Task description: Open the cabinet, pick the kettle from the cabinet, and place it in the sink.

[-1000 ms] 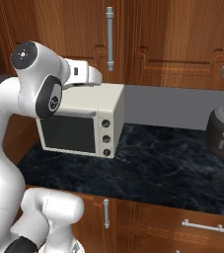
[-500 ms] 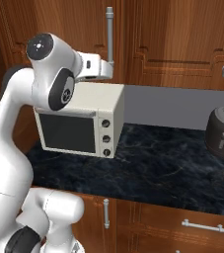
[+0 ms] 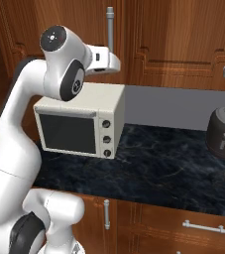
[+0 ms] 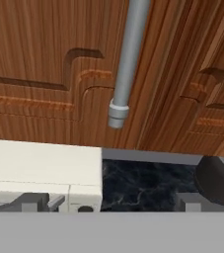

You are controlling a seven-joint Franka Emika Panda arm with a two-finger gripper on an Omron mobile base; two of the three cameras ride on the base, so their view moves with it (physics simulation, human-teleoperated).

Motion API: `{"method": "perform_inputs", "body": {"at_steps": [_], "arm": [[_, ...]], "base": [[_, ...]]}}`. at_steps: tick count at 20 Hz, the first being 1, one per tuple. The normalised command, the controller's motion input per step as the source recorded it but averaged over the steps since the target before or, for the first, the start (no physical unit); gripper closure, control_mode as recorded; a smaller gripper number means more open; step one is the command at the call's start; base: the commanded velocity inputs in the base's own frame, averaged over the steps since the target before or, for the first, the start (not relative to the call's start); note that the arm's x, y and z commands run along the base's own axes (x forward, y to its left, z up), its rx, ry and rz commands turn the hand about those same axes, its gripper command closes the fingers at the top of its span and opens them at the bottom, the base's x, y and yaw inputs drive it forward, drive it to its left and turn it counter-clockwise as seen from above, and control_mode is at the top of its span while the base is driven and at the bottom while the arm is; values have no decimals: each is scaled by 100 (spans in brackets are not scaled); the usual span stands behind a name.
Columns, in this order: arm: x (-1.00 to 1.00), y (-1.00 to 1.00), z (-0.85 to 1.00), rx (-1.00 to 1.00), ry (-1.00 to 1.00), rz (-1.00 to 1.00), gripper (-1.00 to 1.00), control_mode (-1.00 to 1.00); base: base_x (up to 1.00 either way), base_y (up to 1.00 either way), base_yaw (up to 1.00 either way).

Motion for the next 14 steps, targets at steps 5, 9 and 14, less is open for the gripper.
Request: {"method": "perform_inputs", "body": {"at_steps": [5, 9, 14], "arm": [[26, -3, 4, 0, 0, 3, -100, -100], [30, -4, 0, 1, 0, 5, -100, -100], [27, -7, 0, 0, 0, 7, -100, -100]], "base": [[0, 0, 0], [0, 0, 0], [0, 0, 0]]}}
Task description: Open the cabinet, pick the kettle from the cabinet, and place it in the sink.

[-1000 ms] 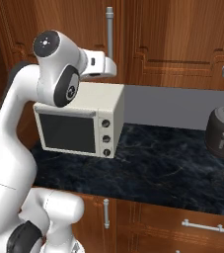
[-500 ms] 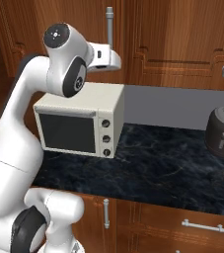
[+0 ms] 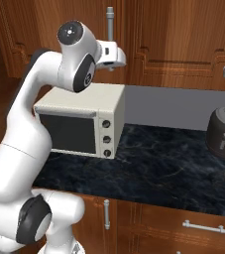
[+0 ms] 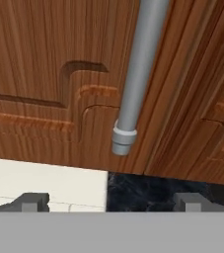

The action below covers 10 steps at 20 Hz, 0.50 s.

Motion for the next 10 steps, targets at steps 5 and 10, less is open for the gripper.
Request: {"method": "perform_inputs", "body": {"at_steps": [5, 10], "arm": [[24, -7, 3, 0, 0, 6, -100, -100], [29, -2, 7, 0, 0, 3, -100, -100]], "base": [[0, 0, 0], [0, 0, 0]]}}
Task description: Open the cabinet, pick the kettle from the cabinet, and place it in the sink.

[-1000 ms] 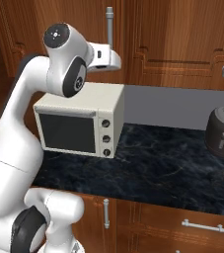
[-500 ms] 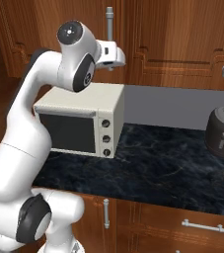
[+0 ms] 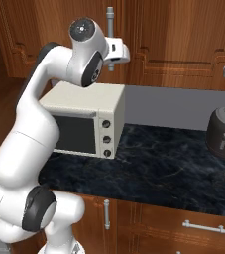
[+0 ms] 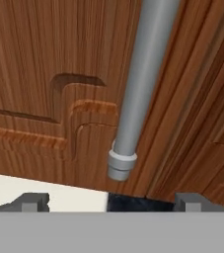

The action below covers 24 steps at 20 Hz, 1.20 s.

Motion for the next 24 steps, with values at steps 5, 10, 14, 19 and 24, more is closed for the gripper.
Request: {"method": "perform_inputs", "body": {"at_steps": [5, 10, 14, 19, 24], "arm": [[33, 0, 12, 4, 0, 0, -100, -100], [32, -4, 12, 6, 0, 0, -100, -100], [31, -10, 9, 5, 0, 0, -100, -100], [34, -7, 3, 3, 0, 0, -100, -100], [37, -1, 1, 0, 0, 0, -100, -100]], "base": [[0, 0, 0], [0, 0, 0], [0, 0, 0], [0, 0, 0], [0, 0, 0]]}}
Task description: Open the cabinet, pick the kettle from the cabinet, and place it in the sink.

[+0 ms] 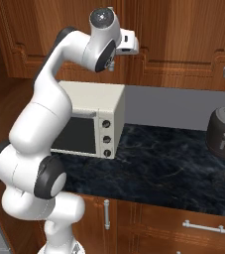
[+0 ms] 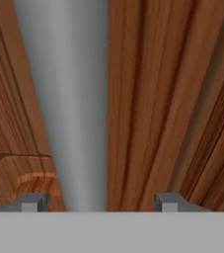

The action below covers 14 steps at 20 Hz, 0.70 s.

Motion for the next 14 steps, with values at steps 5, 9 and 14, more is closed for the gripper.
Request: {"method": "perform_inputs", "body": {"at_steps": [5, 9, 14], "arm": [[34, 0, 0, 0, 0, 0, -100, -100], [32, 18, -3, 0, 0, -3, 100, -100], [30, 19, -1, 0, 0, -7, 100, -100]], "base": [[0, 0, 0], [0, 0, 0], [0, 0, 0]]}}
